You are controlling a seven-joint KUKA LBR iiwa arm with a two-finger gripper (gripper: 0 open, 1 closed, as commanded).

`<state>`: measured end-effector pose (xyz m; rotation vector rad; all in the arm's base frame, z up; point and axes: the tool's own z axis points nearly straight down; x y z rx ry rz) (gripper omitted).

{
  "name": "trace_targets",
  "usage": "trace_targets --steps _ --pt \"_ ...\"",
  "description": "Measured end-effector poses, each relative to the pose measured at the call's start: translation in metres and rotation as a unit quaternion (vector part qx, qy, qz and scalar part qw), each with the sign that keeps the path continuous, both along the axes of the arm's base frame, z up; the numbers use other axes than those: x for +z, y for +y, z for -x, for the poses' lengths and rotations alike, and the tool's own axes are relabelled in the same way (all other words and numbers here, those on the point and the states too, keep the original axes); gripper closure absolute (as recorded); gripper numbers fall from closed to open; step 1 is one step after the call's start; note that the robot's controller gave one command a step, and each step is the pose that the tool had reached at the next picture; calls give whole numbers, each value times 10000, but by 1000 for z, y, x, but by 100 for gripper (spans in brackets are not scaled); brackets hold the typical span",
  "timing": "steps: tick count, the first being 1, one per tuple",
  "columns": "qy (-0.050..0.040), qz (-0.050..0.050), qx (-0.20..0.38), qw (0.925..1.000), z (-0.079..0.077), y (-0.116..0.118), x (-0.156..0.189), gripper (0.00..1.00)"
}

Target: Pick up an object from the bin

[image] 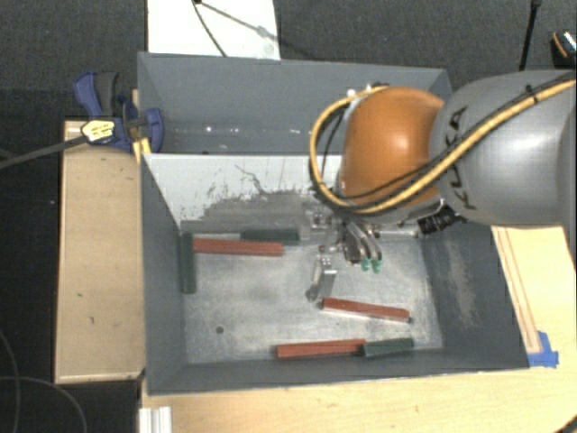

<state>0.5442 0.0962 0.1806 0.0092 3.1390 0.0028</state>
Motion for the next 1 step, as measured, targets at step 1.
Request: trace_targets --steps 1 --pt "44 18 248 9997 18 -77 -115 0"
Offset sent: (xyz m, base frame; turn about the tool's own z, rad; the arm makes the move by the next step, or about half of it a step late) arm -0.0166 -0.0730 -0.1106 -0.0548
